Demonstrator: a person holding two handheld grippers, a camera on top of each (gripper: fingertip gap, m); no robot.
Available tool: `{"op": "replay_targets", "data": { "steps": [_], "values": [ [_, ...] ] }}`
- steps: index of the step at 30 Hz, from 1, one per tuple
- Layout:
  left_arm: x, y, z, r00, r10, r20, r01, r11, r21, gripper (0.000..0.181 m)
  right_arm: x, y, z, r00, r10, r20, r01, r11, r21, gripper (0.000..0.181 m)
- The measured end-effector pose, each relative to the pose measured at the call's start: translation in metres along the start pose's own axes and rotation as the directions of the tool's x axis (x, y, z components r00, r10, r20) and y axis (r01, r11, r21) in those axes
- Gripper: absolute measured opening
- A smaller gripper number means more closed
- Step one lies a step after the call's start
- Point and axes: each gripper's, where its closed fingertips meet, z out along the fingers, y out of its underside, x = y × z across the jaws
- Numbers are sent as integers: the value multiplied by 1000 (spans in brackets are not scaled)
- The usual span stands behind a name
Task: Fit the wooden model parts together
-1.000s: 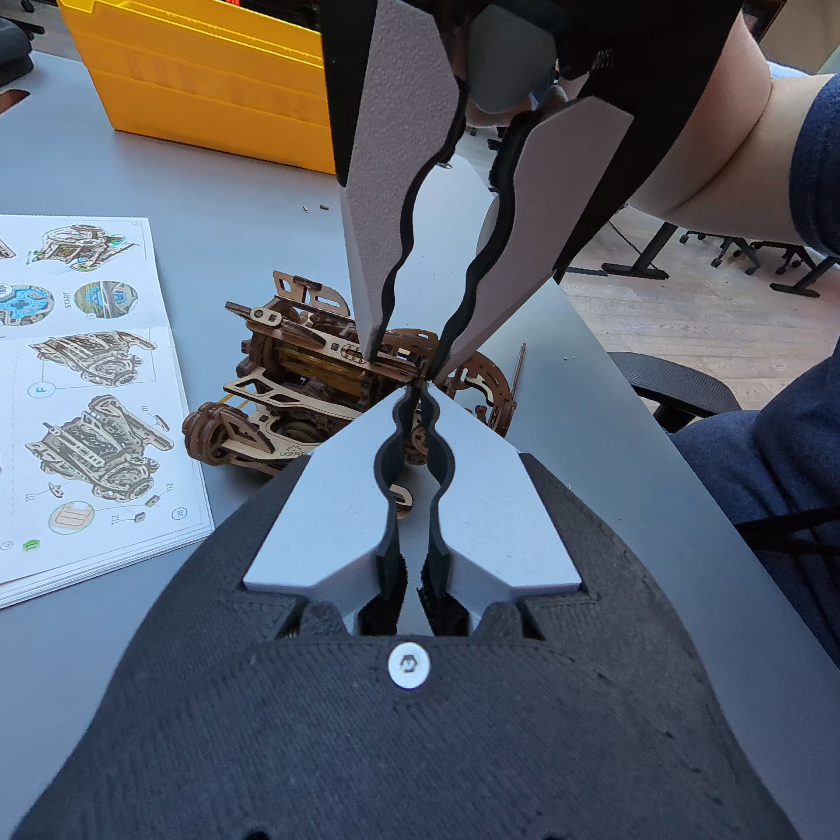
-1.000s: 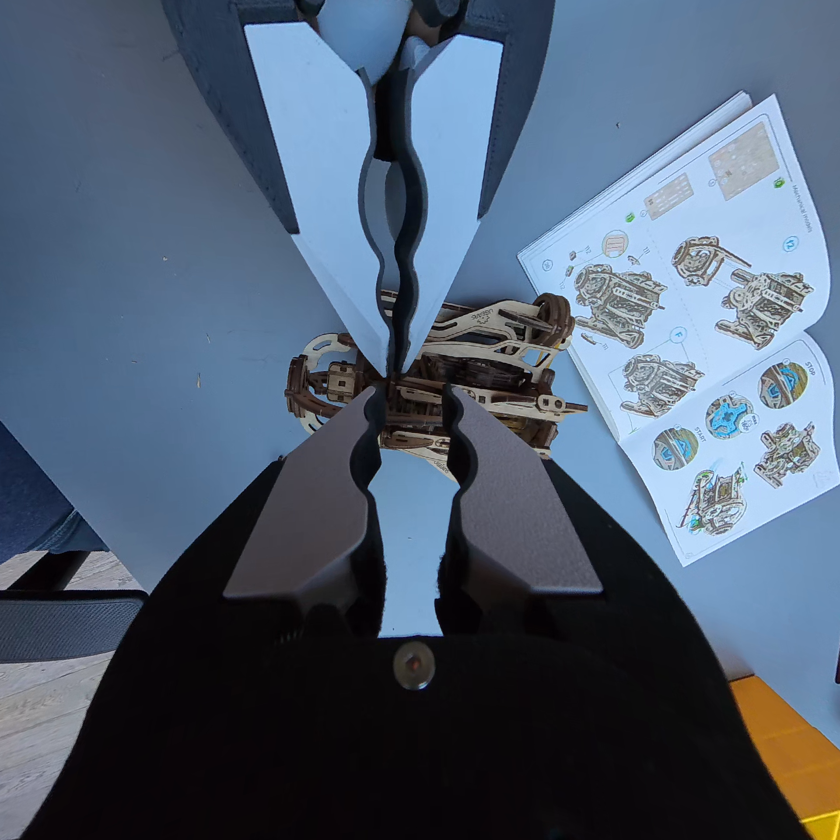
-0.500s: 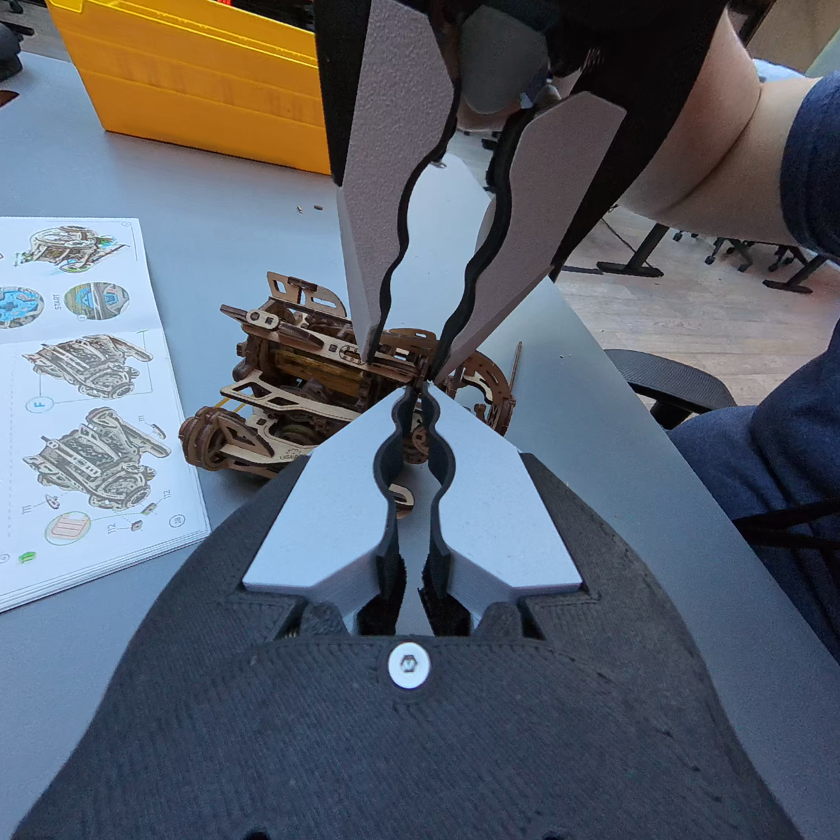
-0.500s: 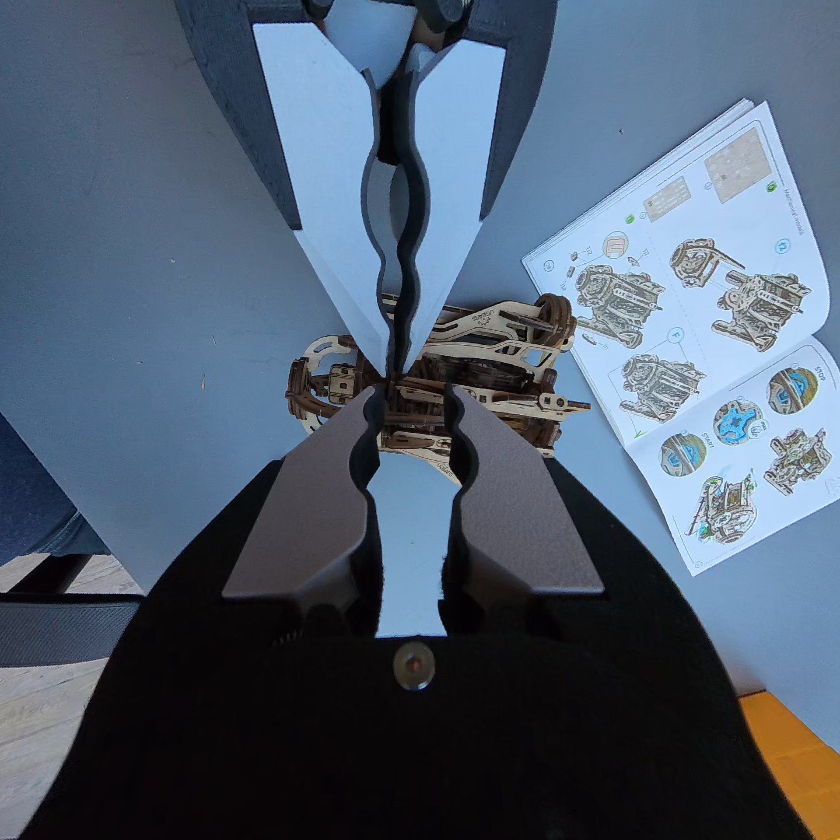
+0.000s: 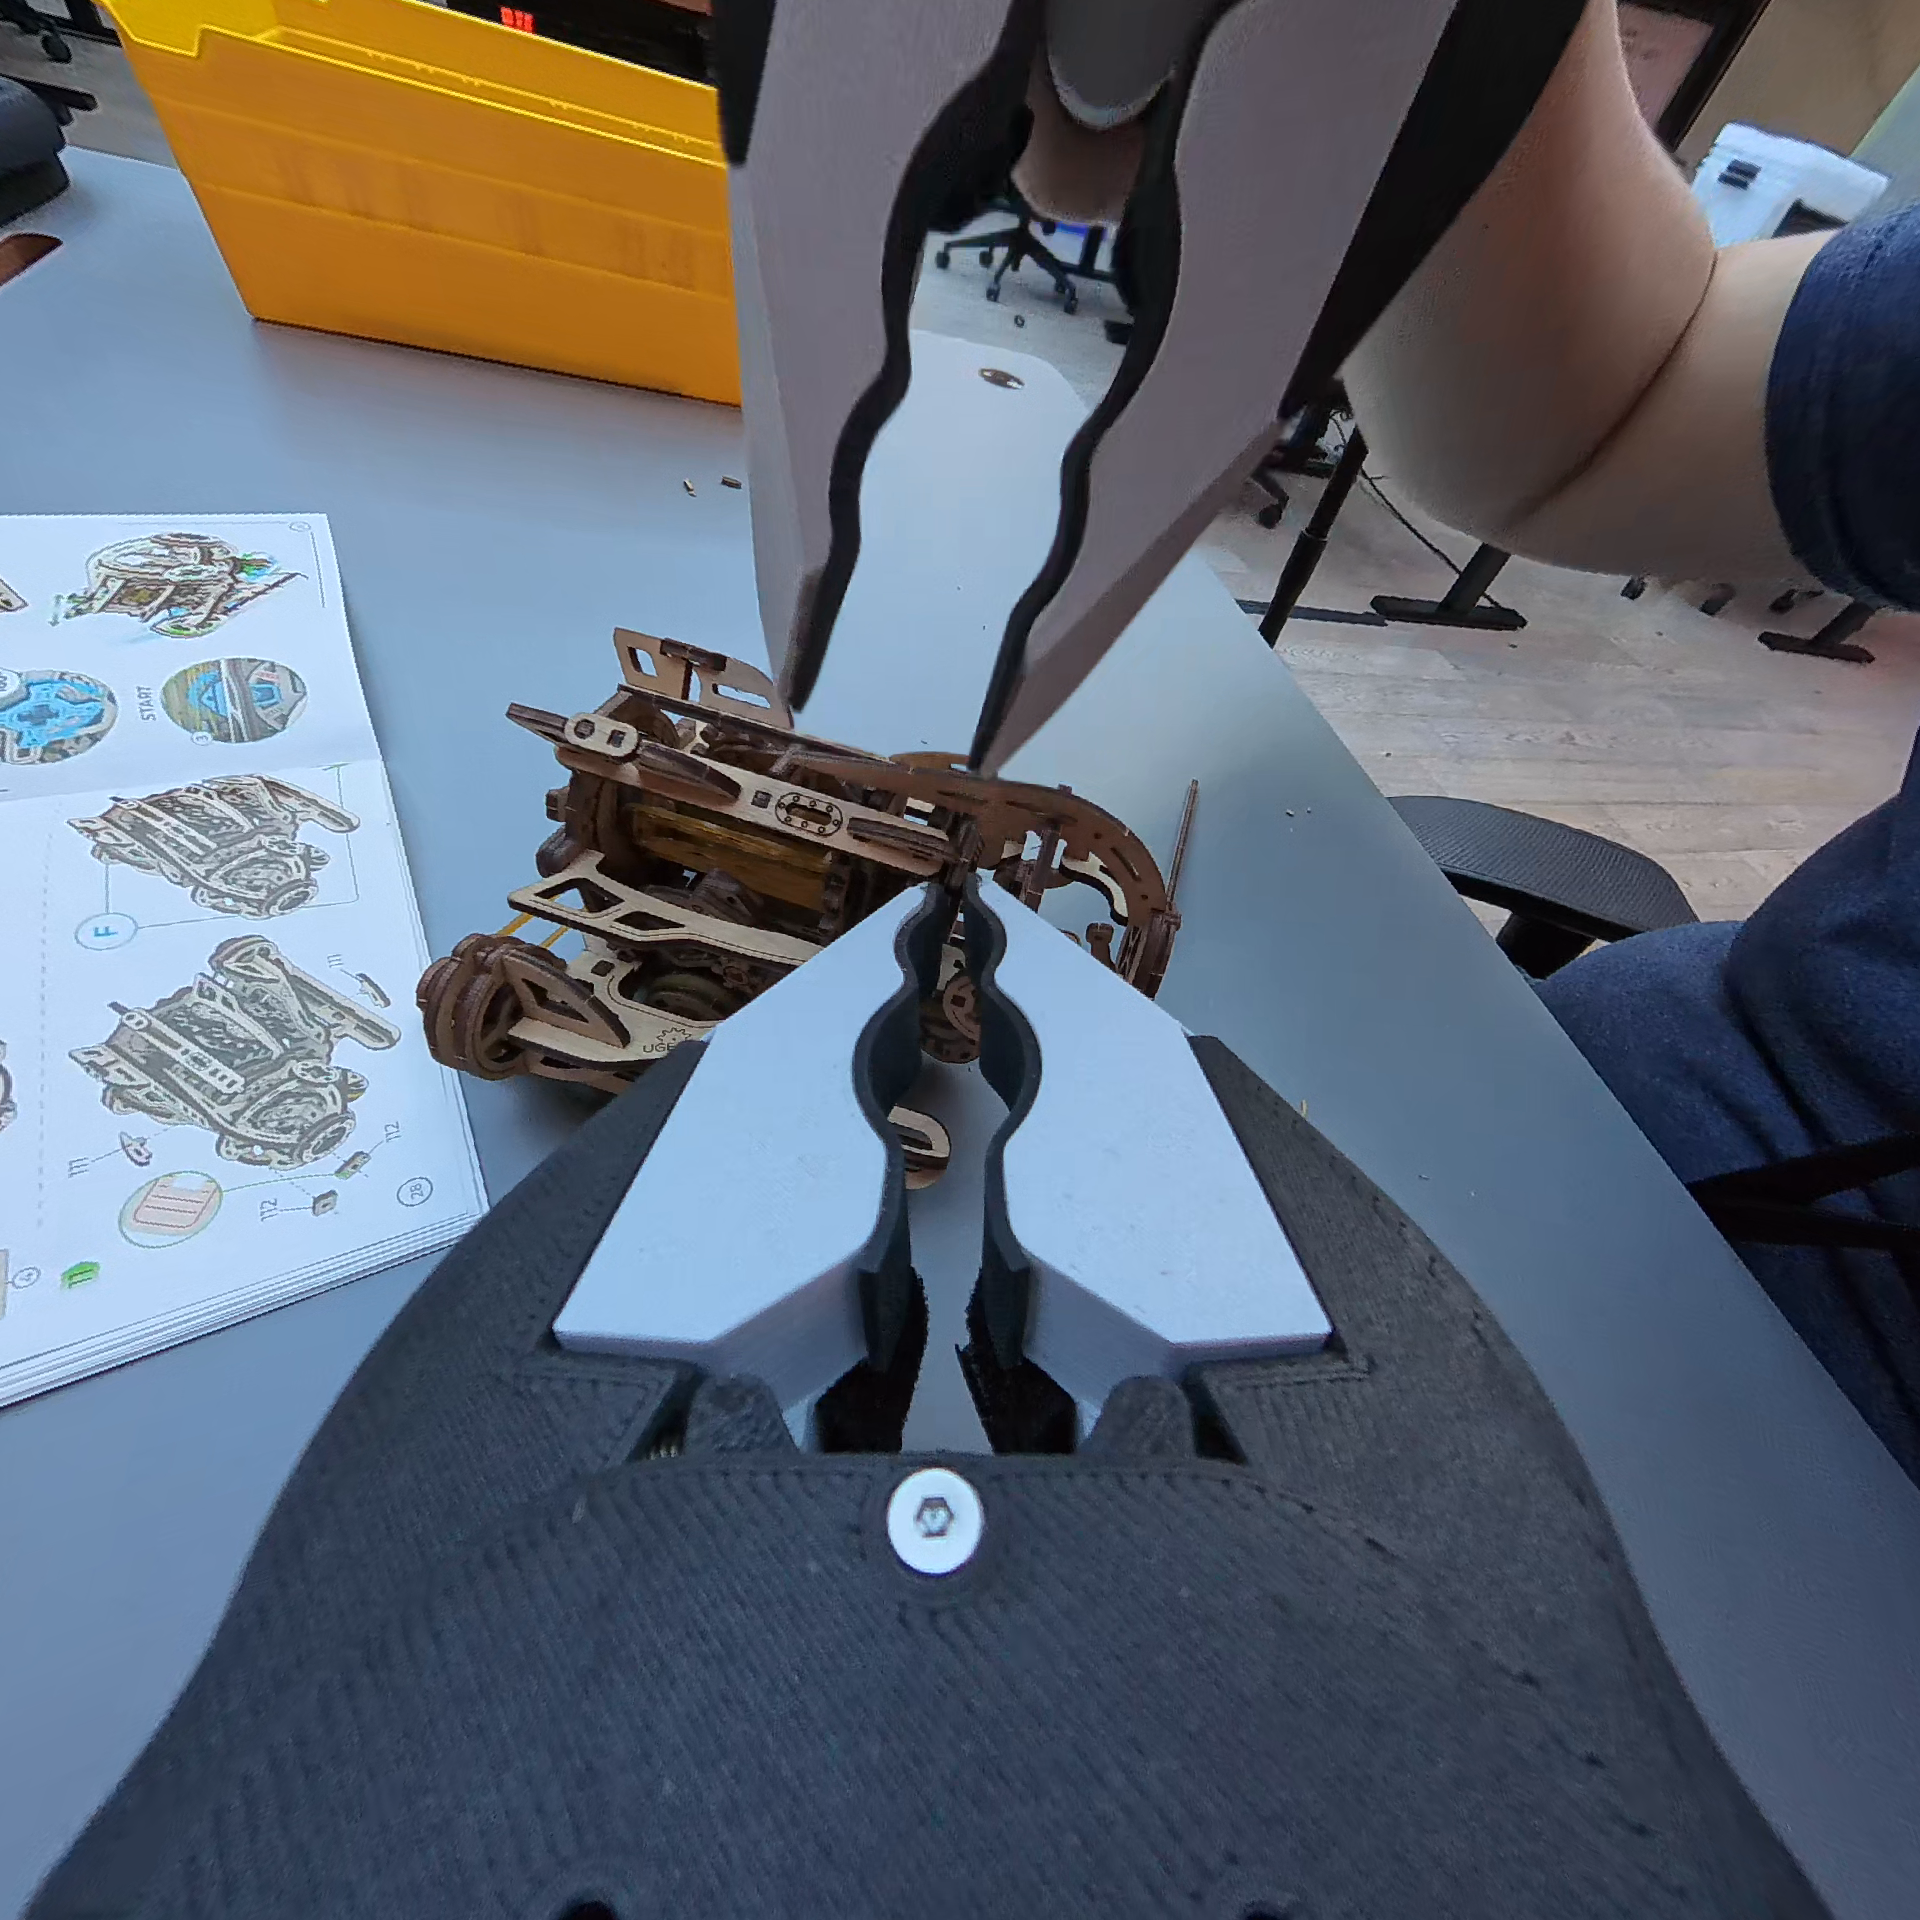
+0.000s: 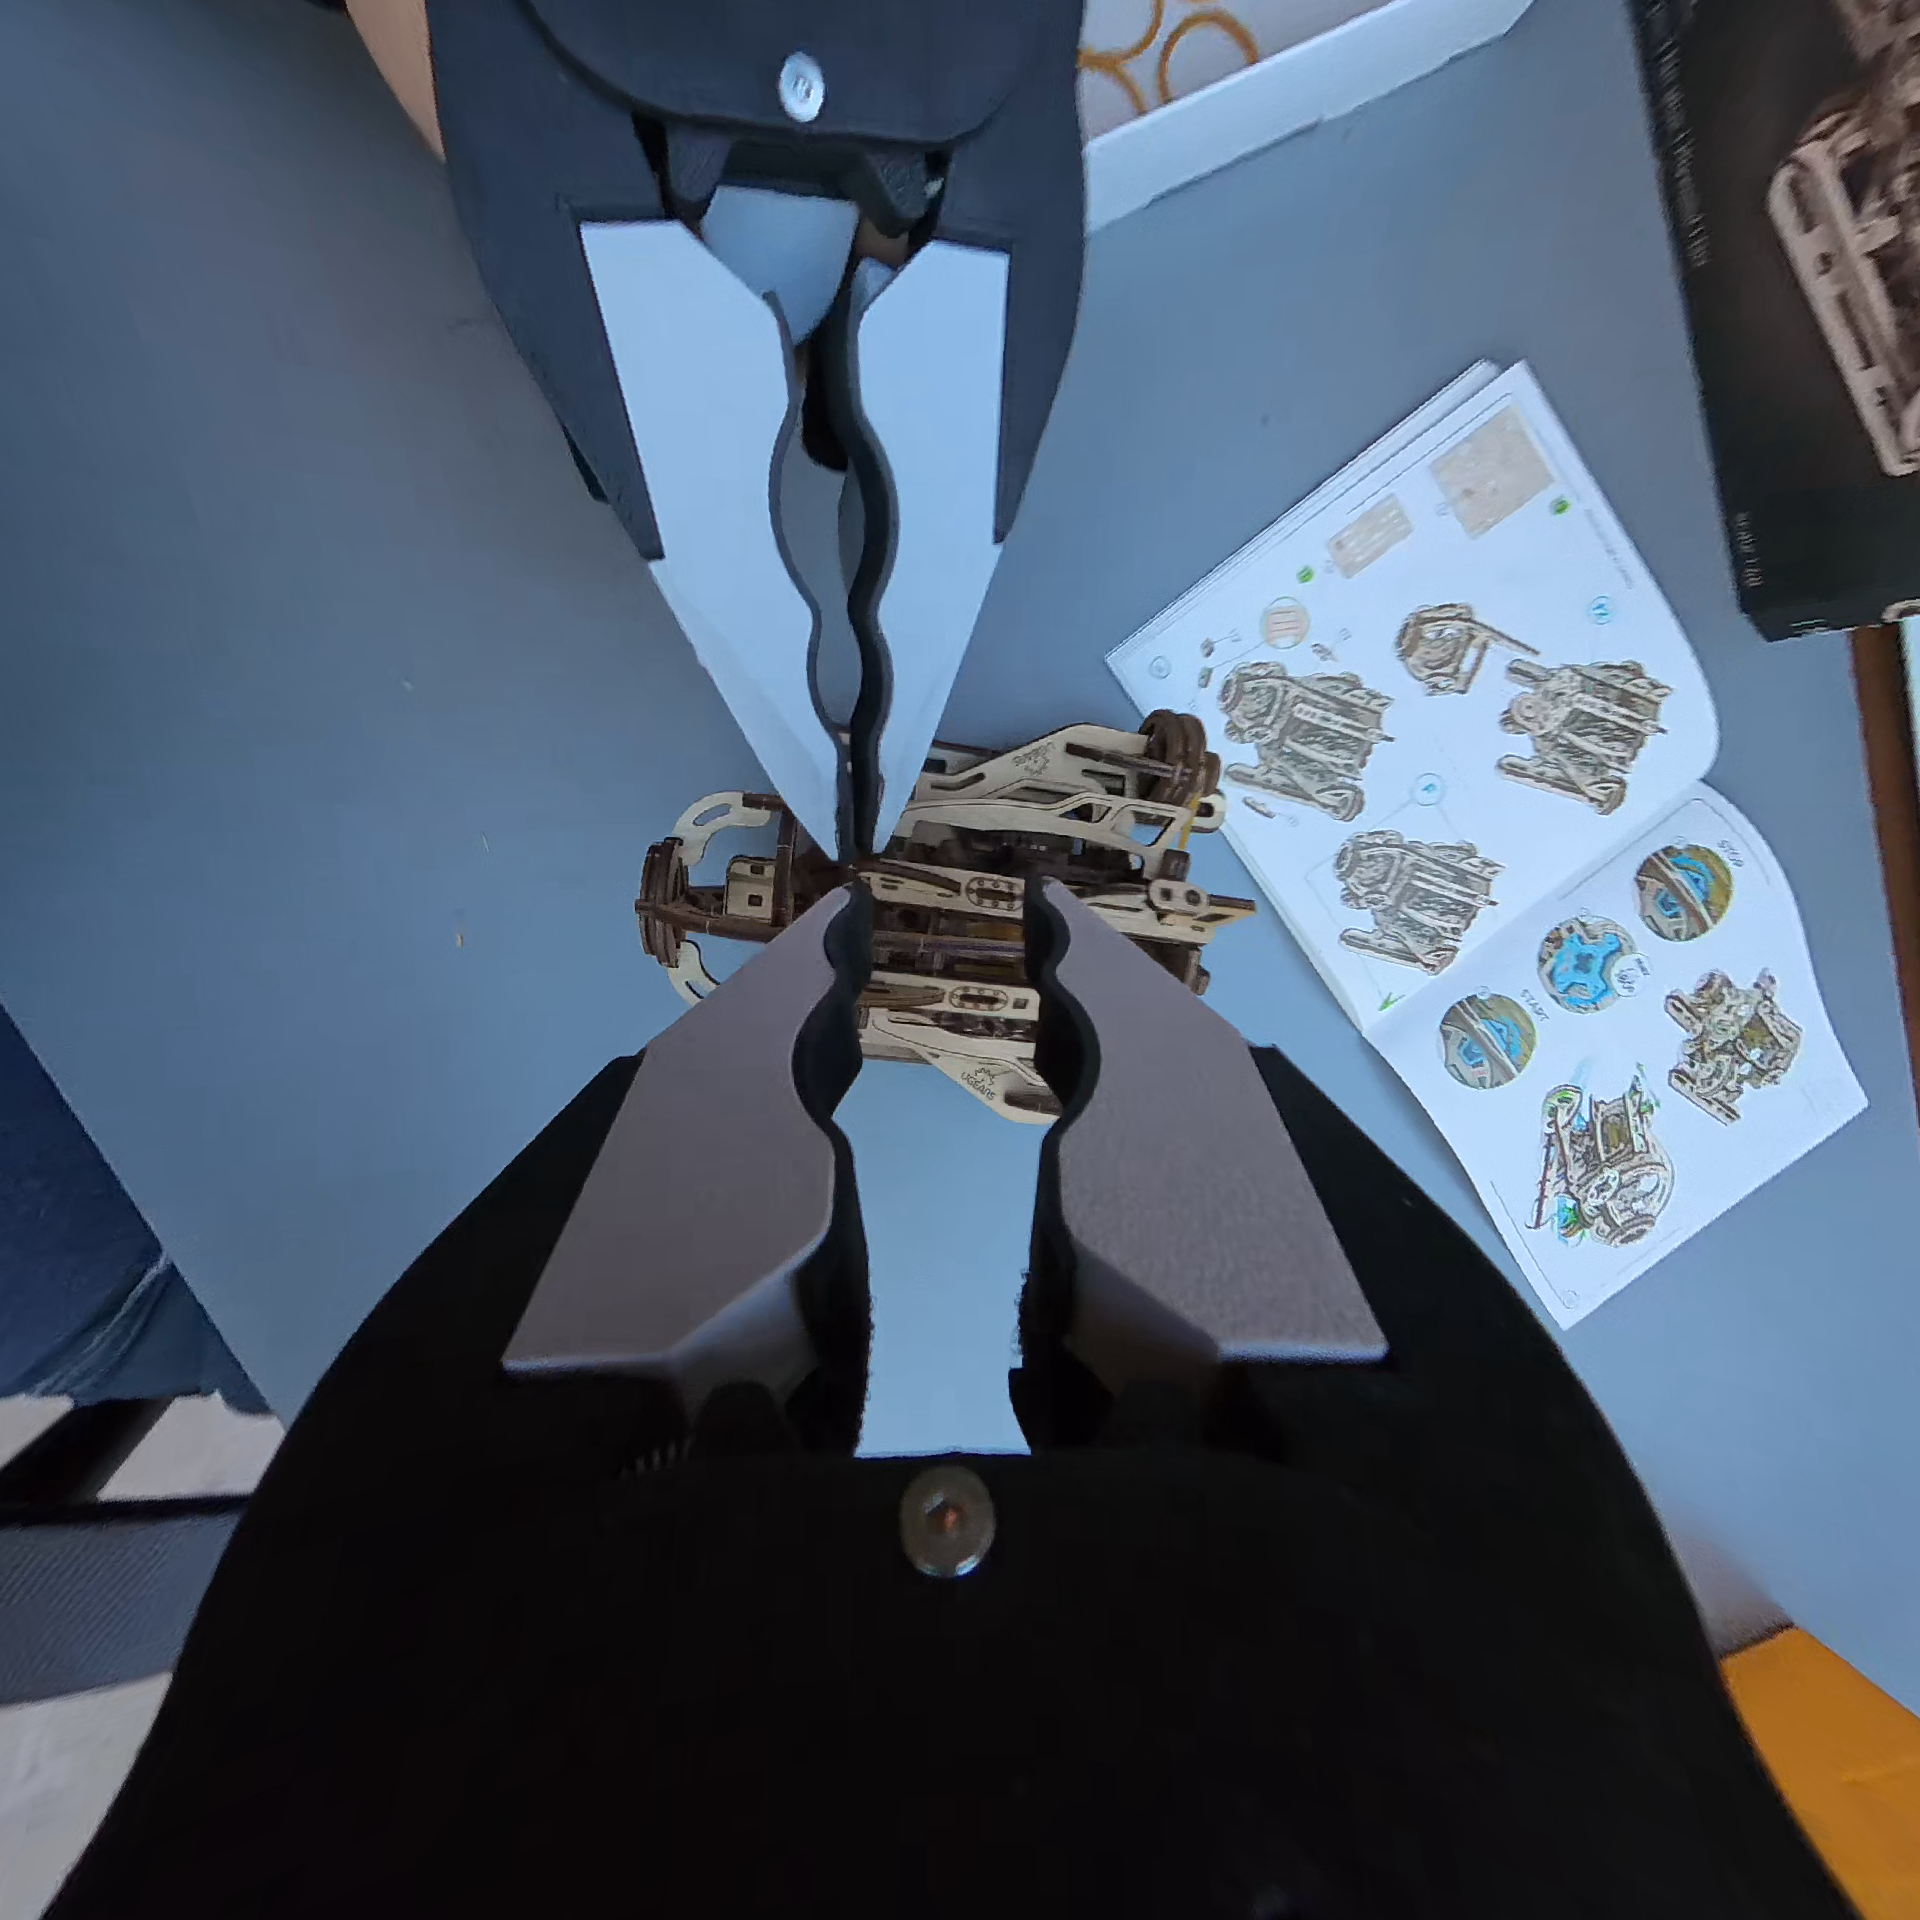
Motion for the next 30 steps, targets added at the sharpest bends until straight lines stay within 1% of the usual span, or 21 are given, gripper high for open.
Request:
{"op": "replay_targets", "data": {
  "steps": [5, 8, 11, 20, 26, 28, 30],
  "values": [
    [0, 0, 0, 1000, 2, -4, -2, 1000, -1, 1, 6, -2, -21, 995, 95, -35, -87, 978, 188, 28],
    [0, 0, 0, 1000, 1, -7, -1, 1000, 4, 1, 2, 4, -23, 989, 143, -30, -129, 954, 272, 27],
    [0, 1, 0, 1000, -1, -6, 1, 1000, 3, 3, -2, 11, -20, 983, 182, -29, -162, 930, 329, 27],
    [0, 4, 0, 1000, 3, -13, -3, 1000, -7, 9, -6, 27, -16, 969, 245, -15, -212, 868, 449, 27],
    [2, 3, -2, 1000, 0, -27, 0, 1000, 5, 9, -18, 32, -10, 962, 271, 15, -237, 812, 533, 27],
    [1, 2, -5, 1000, -1, -24, 2, 1000, 10, 10, -21, 36, -3, 950, 310, 34, -278, 795, 540, 27],
    [0, 0, -10, 1000, -6, -22, 6, 1000, 21, 11, -26, 41, 4, 935, 344, 88, -336, 777, 533, 28]
  ]
}}
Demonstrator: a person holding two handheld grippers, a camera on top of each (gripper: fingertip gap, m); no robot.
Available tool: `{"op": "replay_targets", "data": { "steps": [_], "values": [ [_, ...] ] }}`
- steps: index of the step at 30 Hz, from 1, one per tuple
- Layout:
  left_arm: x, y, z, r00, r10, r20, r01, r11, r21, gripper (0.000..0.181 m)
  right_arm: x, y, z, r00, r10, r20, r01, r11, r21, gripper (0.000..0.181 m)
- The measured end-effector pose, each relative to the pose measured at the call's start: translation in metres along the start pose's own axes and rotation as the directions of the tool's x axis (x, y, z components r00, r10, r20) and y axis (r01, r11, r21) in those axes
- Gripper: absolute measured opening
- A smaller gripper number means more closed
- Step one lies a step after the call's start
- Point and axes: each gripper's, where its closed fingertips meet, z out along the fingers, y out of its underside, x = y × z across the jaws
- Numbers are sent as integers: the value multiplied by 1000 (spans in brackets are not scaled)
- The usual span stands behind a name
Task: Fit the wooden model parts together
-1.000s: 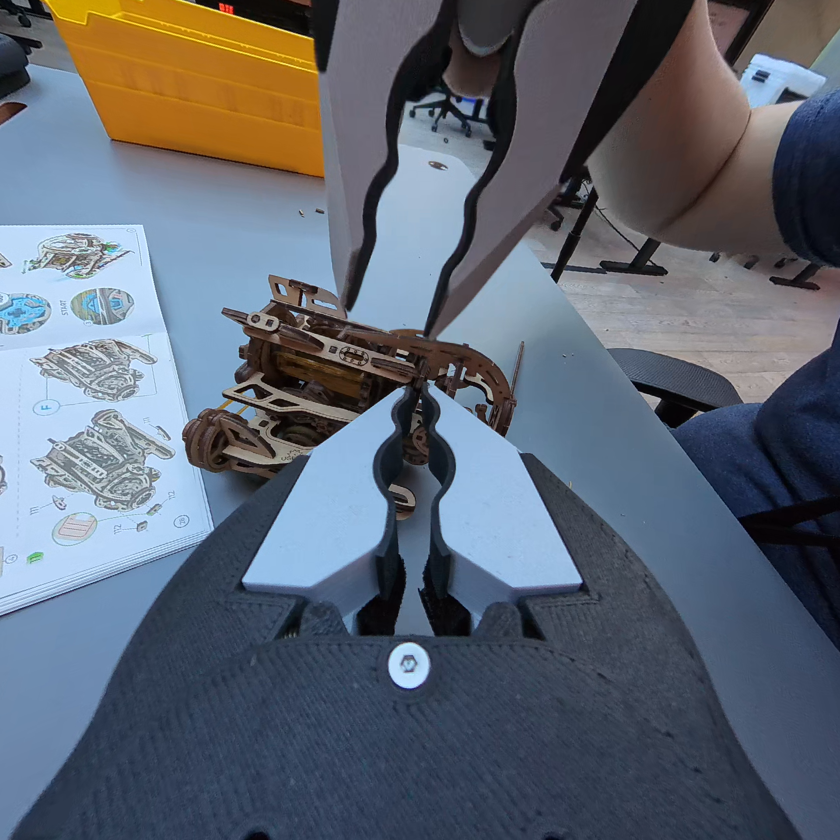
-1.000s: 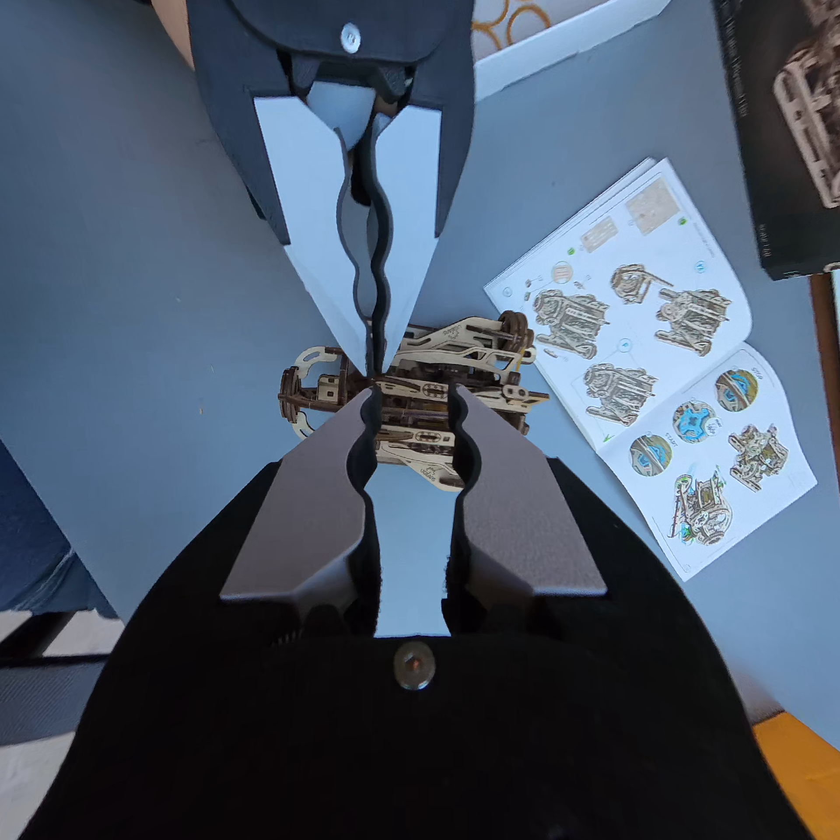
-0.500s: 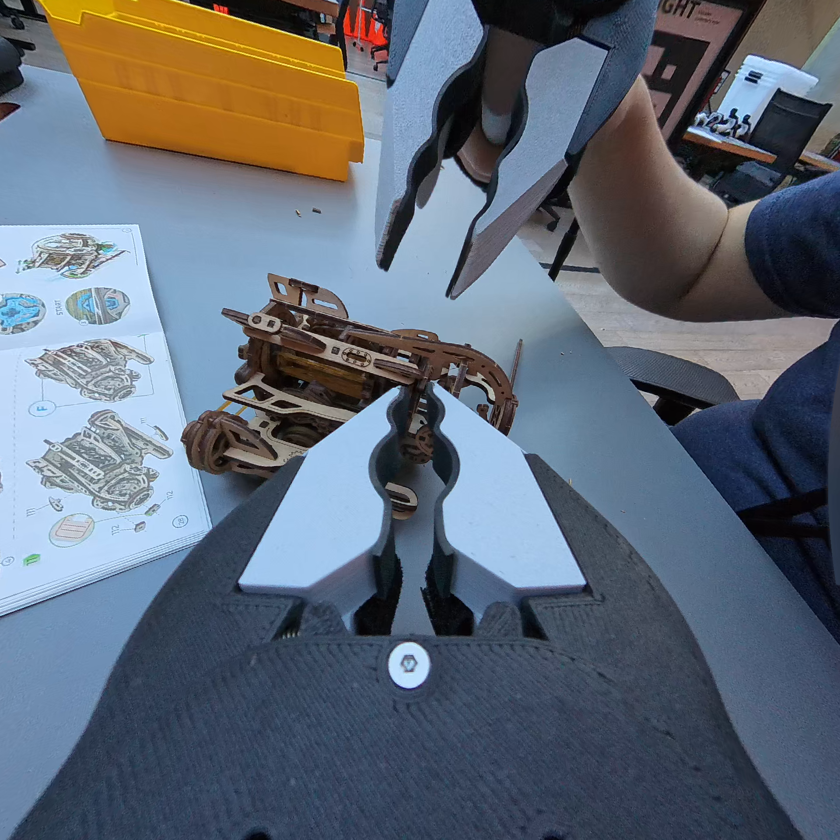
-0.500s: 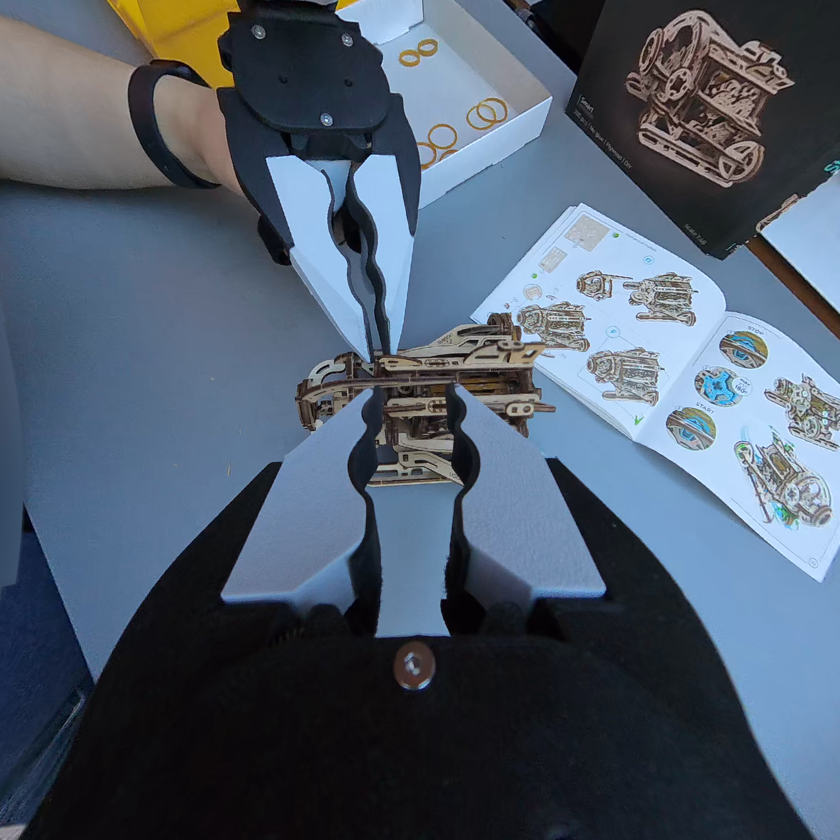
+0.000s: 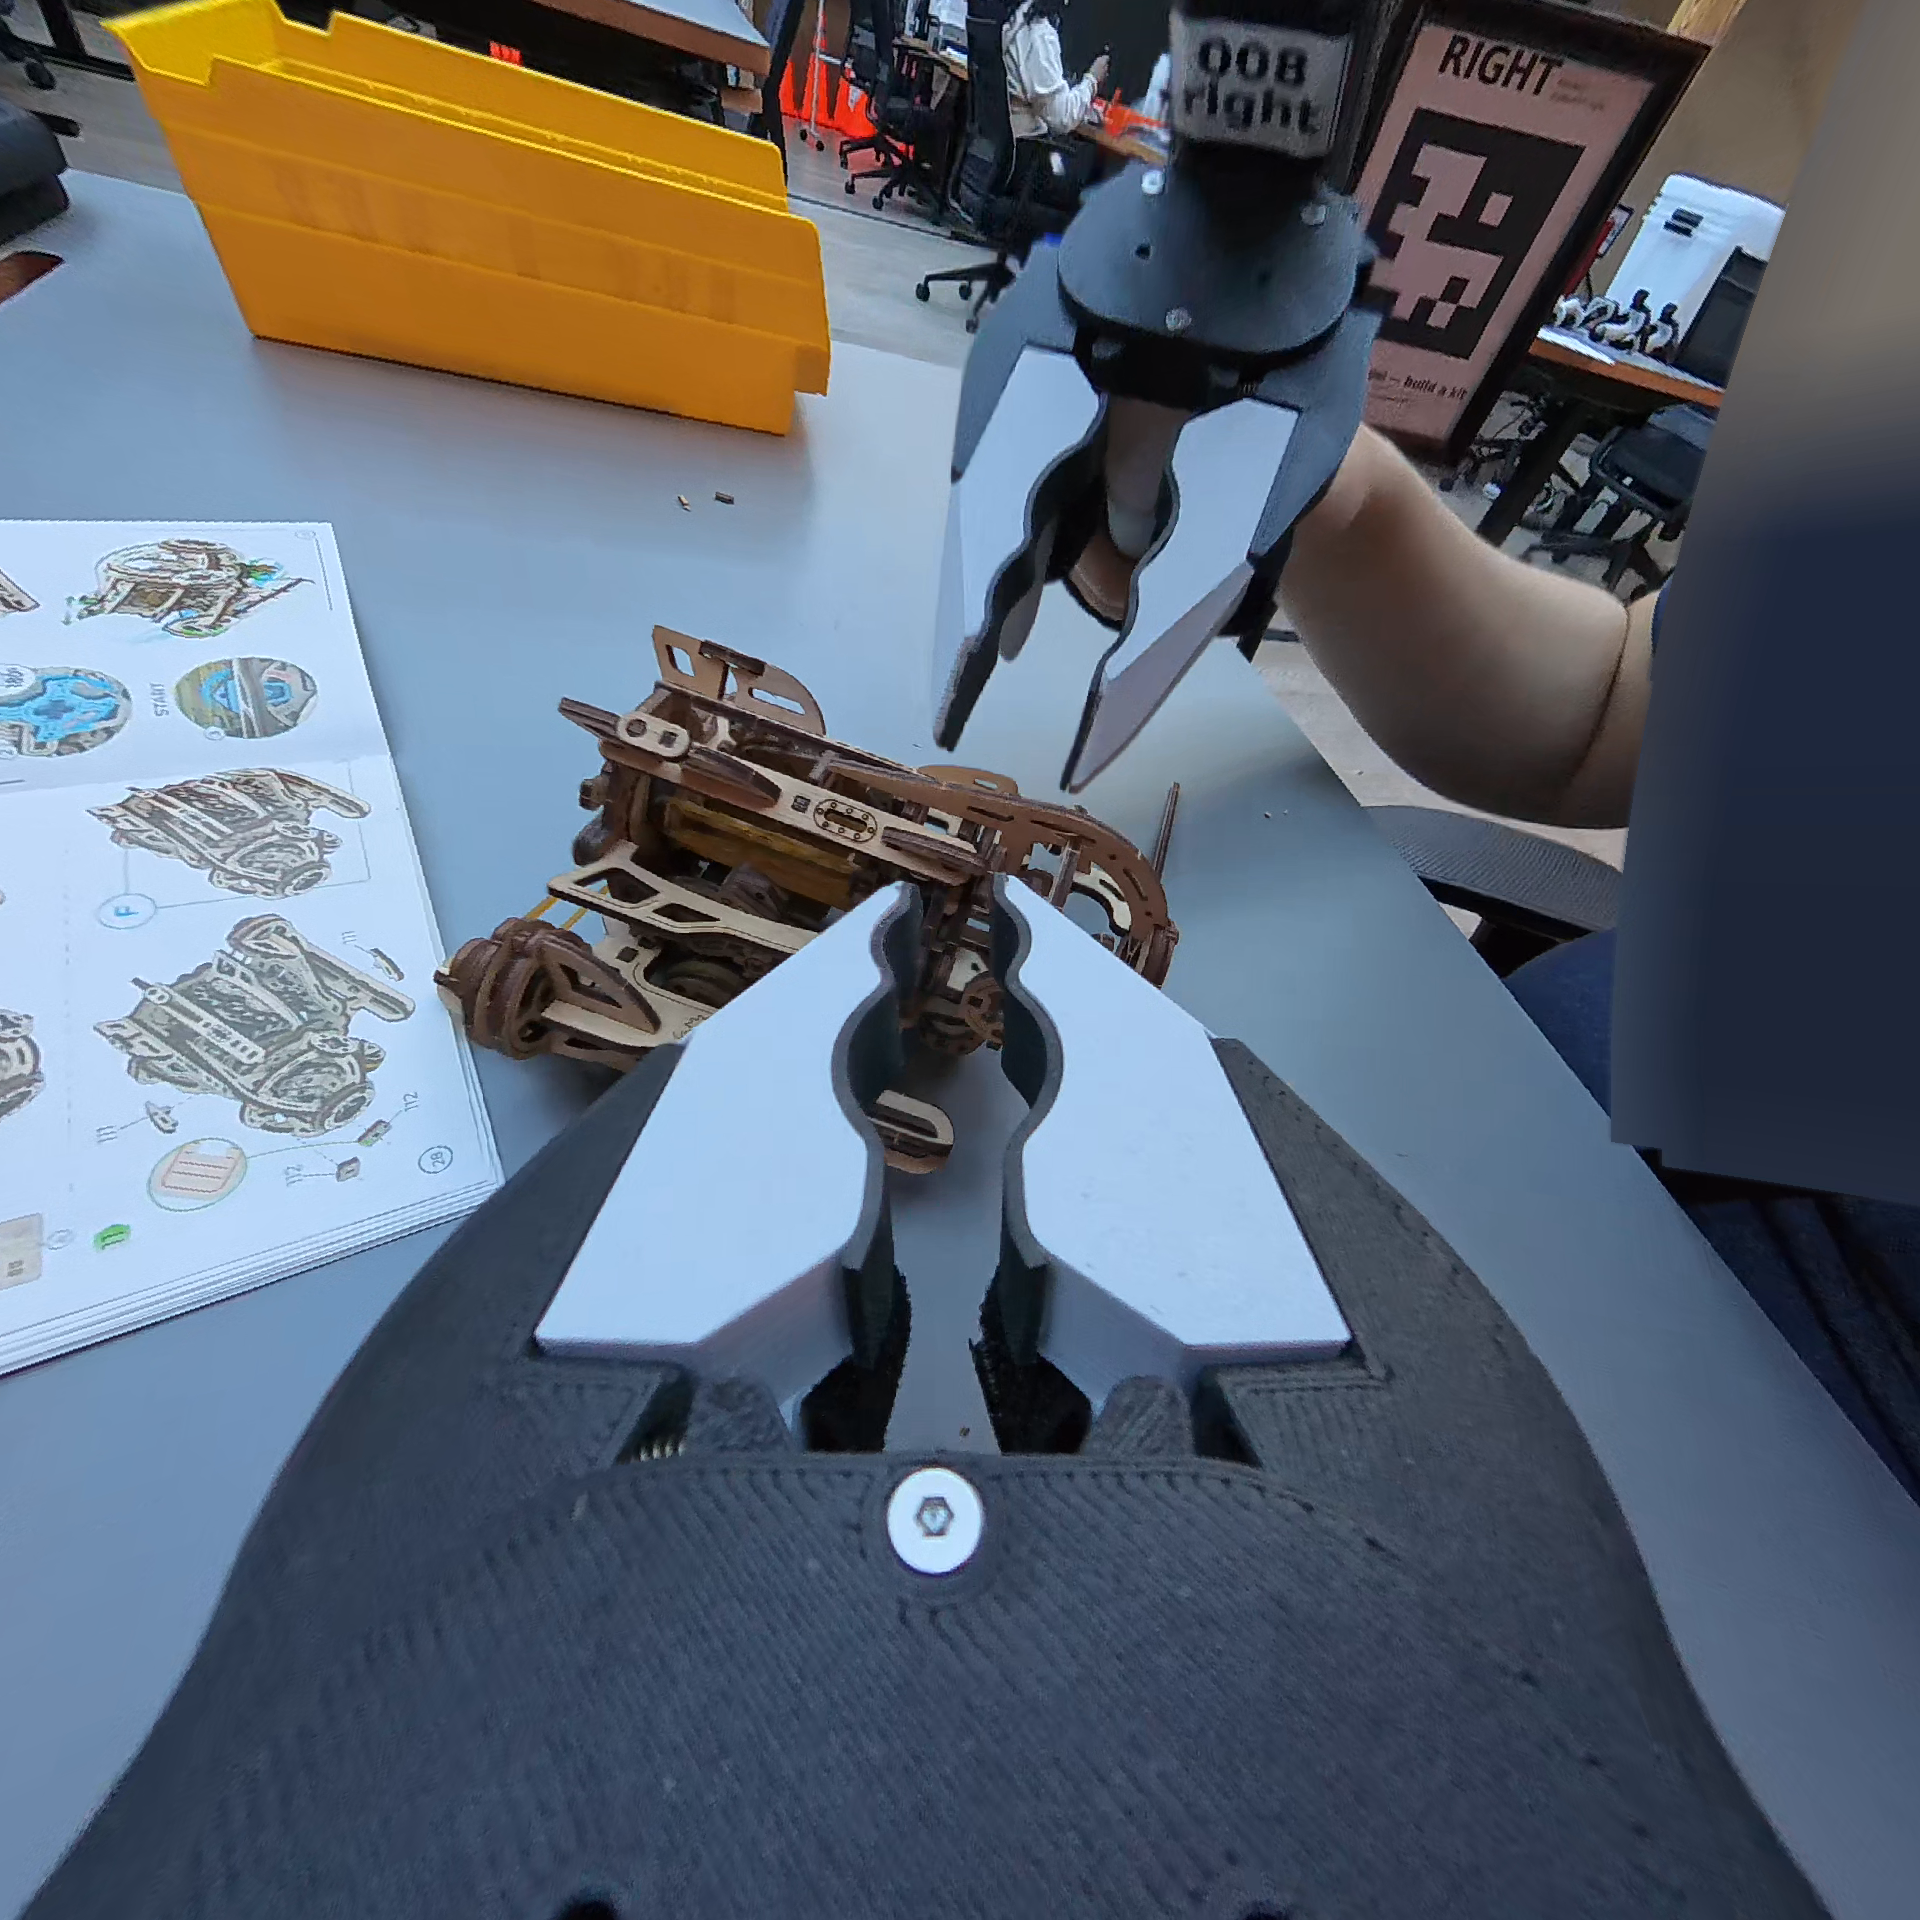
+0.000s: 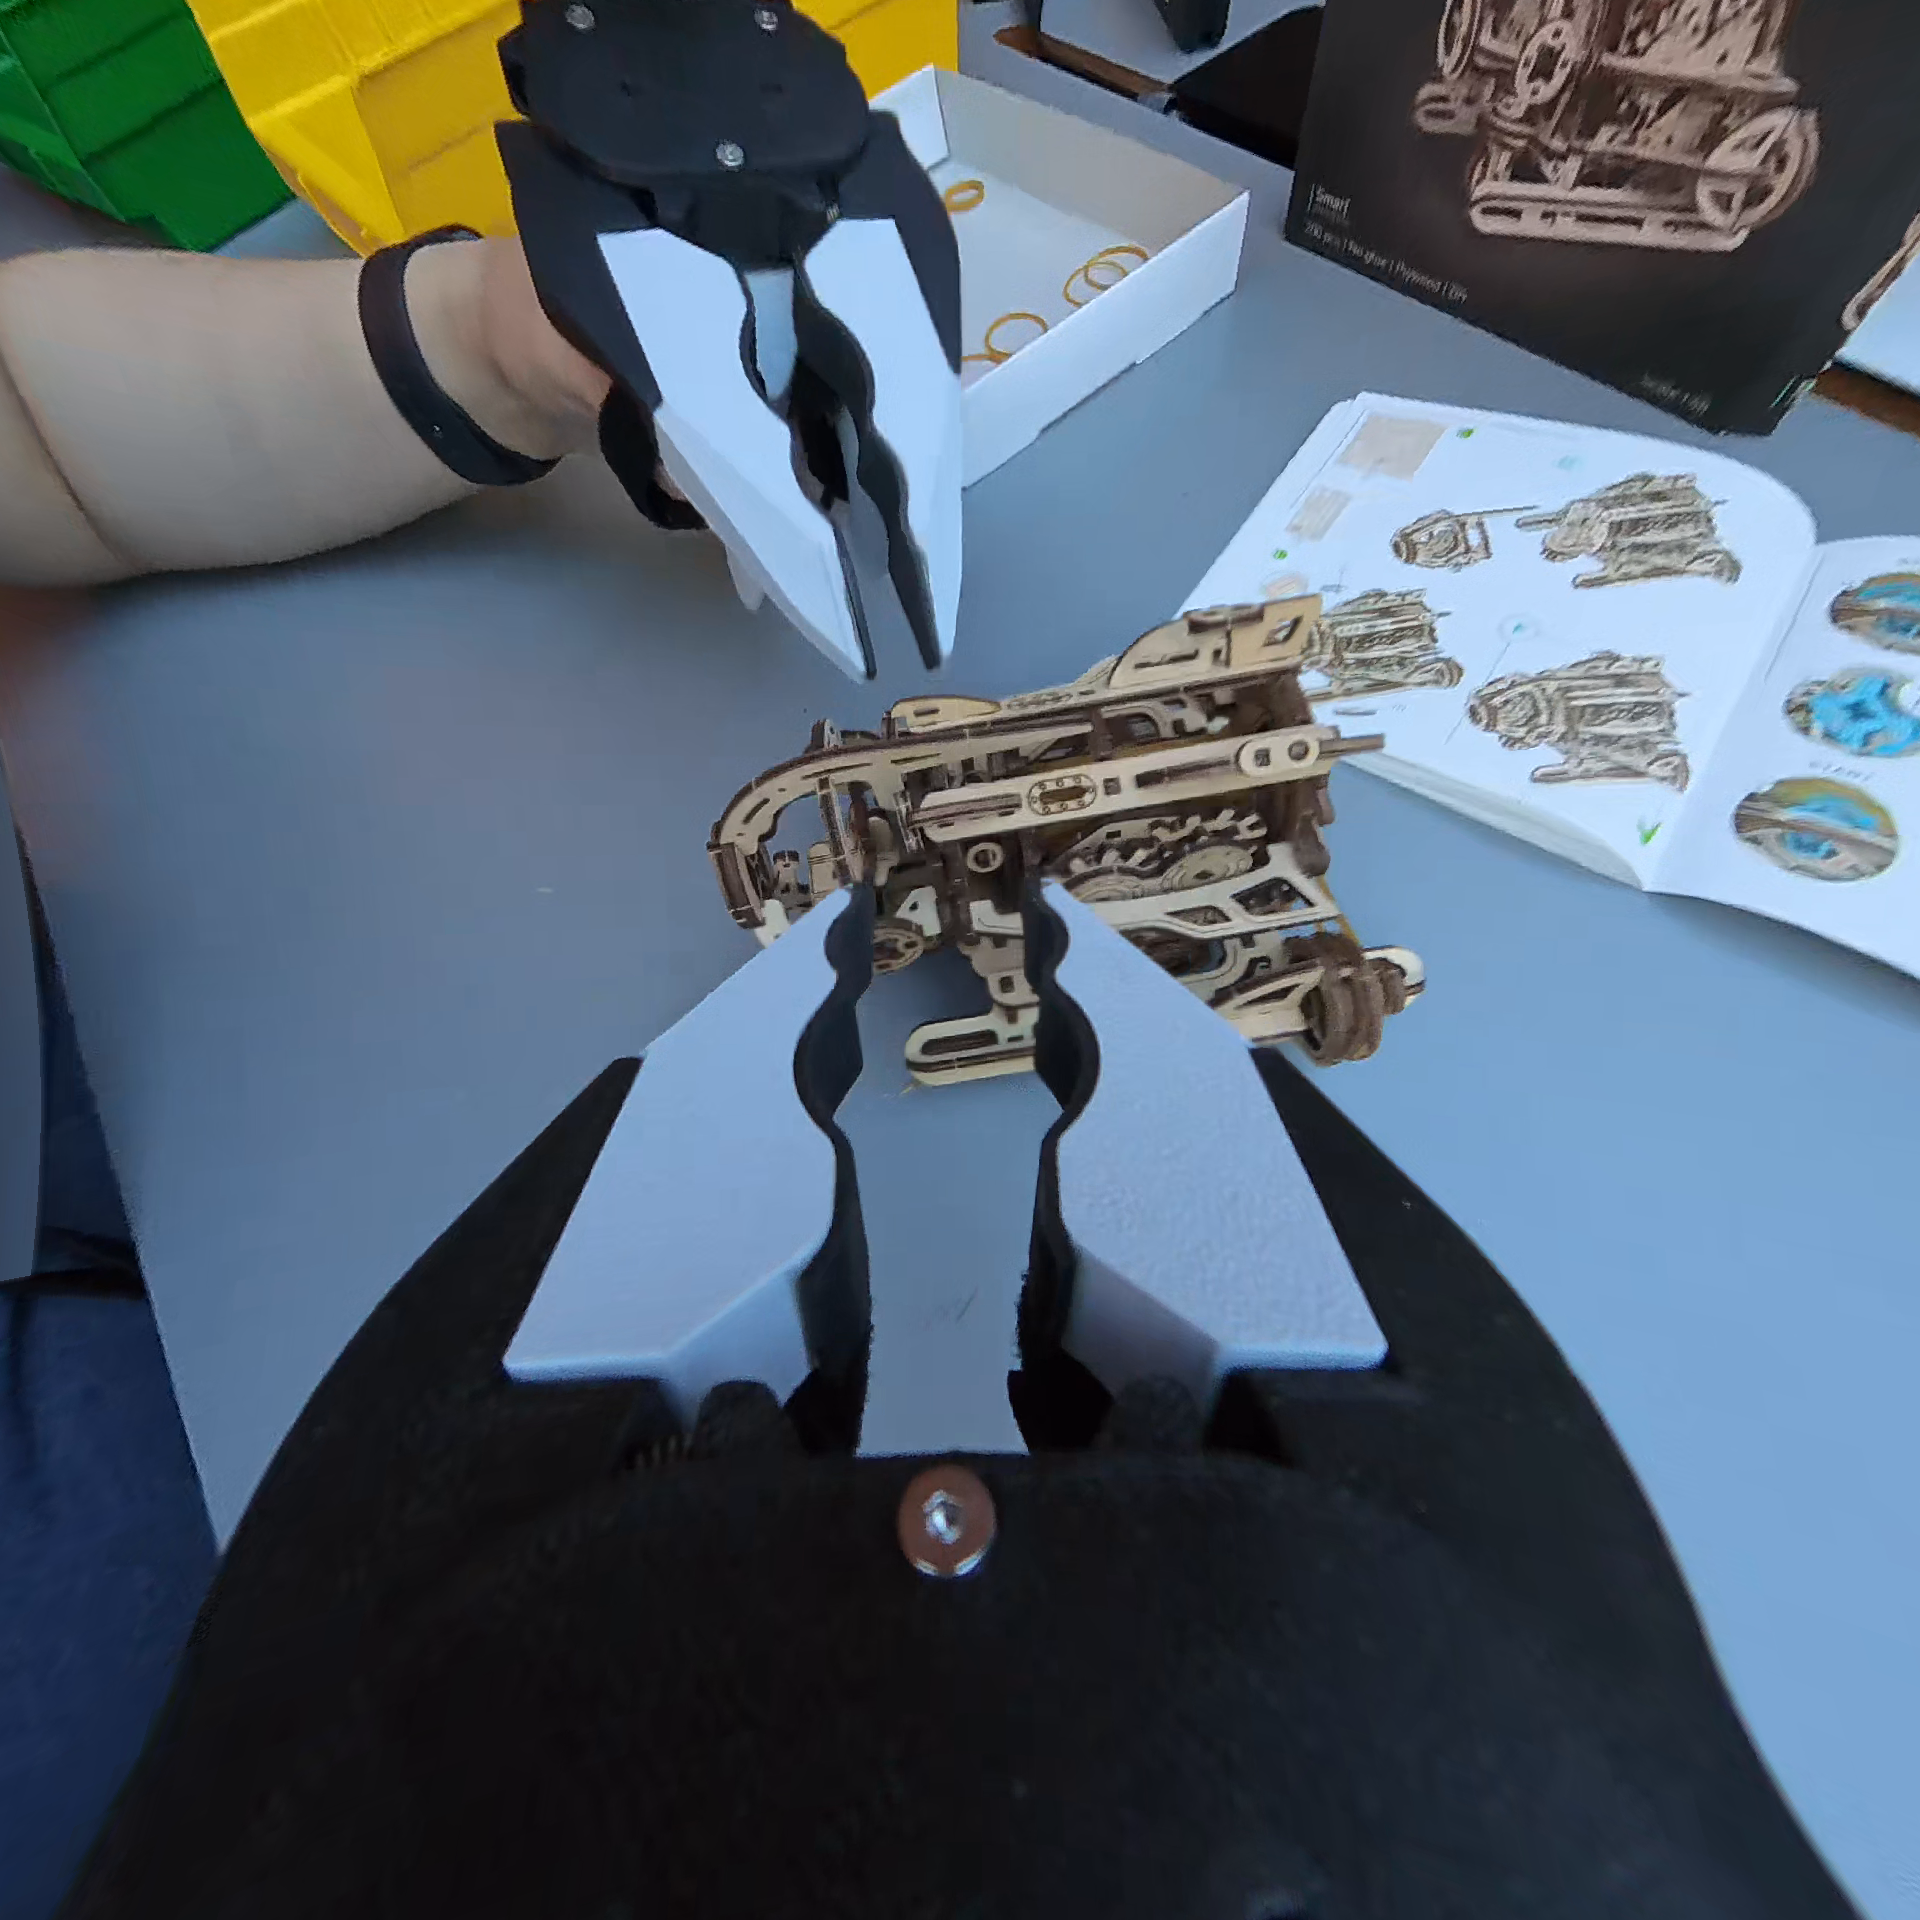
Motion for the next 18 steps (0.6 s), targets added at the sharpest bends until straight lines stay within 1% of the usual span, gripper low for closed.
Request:
{"op": "replay_targets", "data": {
  "steps": [4, 6, 8, 11, 15, 18],
  "values": [
    [-6, -5, -13, 999, -51, -2, 51, 998, 37, 16, -3, 4, -3, 999, 41, 16, -42, 998, 54, 31],
    [-7, -4, -19, 998, -68, -14, 69, 996, 52, 26, -3, 8, -6, 999, 50, 22, -51, 997, 61, 38],
    [-5, 0, -24, 994, -98, -37, 100, 994, 46, 34, -3, 9, -8, 997, 68, 42, -71, 994, 85, 38],
    [0, 9, -21, 991, -127, -46, 127, 992, 5, 35, -2, 12, -8, 992, 111, 64, -117, 989, 95, 39],
    [11, 28, -10, 987, -154, -48, 149, 985, -90, 35, 3, 20, -4, 982, 177, 60, -182, 979, 86, 41],
    [20, 31, -6, 985, -164, -59, 158, 982, -105, 35, 0, 22, 0, 956, 261, 136, -274, 957, 96, 41]
  ]
}}
